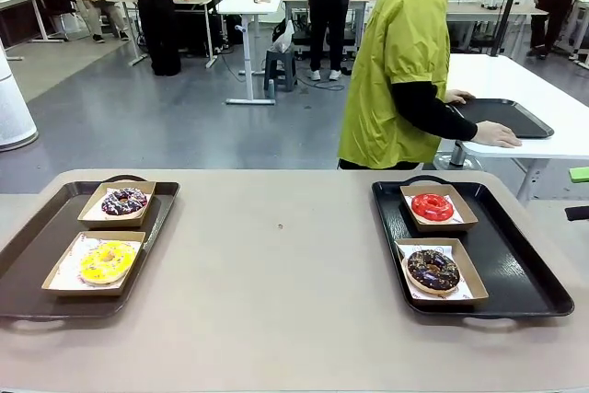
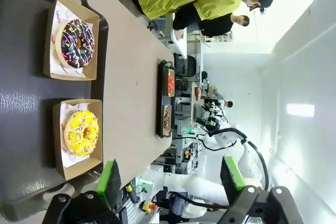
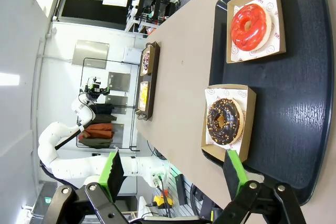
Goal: Individually package the donuts and arrange them on the tray.
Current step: Place the picked Paper togo box on the Handle tray.
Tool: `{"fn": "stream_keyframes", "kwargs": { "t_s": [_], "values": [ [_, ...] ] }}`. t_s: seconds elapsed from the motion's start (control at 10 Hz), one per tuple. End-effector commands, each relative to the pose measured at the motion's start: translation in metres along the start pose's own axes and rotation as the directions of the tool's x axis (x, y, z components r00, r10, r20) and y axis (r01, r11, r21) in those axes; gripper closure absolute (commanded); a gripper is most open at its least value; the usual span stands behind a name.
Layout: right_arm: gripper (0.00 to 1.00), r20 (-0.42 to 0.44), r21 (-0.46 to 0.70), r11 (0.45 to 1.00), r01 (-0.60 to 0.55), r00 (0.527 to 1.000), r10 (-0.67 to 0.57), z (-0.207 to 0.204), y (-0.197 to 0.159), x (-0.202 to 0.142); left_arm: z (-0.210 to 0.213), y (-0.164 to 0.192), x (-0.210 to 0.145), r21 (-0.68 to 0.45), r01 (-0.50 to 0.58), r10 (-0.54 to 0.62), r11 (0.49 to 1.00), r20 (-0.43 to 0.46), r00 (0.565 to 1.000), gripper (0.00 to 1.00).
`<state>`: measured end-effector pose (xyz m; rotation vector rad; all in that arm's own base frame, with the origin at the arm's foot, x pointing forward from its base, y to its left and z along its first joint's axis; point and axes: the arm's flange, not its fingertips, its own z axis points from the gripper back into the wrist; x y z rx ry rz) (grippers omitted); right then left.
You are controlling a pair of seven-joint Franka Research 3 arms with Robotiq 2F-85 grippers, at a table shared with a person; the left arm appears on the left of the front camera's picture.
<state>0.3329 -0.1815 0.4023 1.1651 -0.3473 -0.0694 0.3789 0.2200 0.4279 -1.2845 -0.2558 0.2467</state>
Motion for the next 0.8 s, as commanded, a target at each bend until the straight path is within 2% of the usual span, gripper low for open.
{"fn": "stream_keyframes", "kwargs": {
  "t_s": [0.0, 0.7],
  "values": [
    [0.0, -0.009, 0.003, 1.0, 0.003, 1.0, -0.003, -0.0004, 0.0018, -0.004, 0.0024, -0.0002, -0.0063, -0.007, 0.001, -0.001, 1.0, 0.003, 1.0, 0.0],
    [0.0, -0.009, 0.003, 1.0, 0.003, 1.0, -0.003, -0.0004, 0.0018, -0.004, 0.0024, -0.0002, -0.0063, -0.007, 0.001, -0.001, 1.0, 0.003, 1.0, 0.0]
  ]
}}
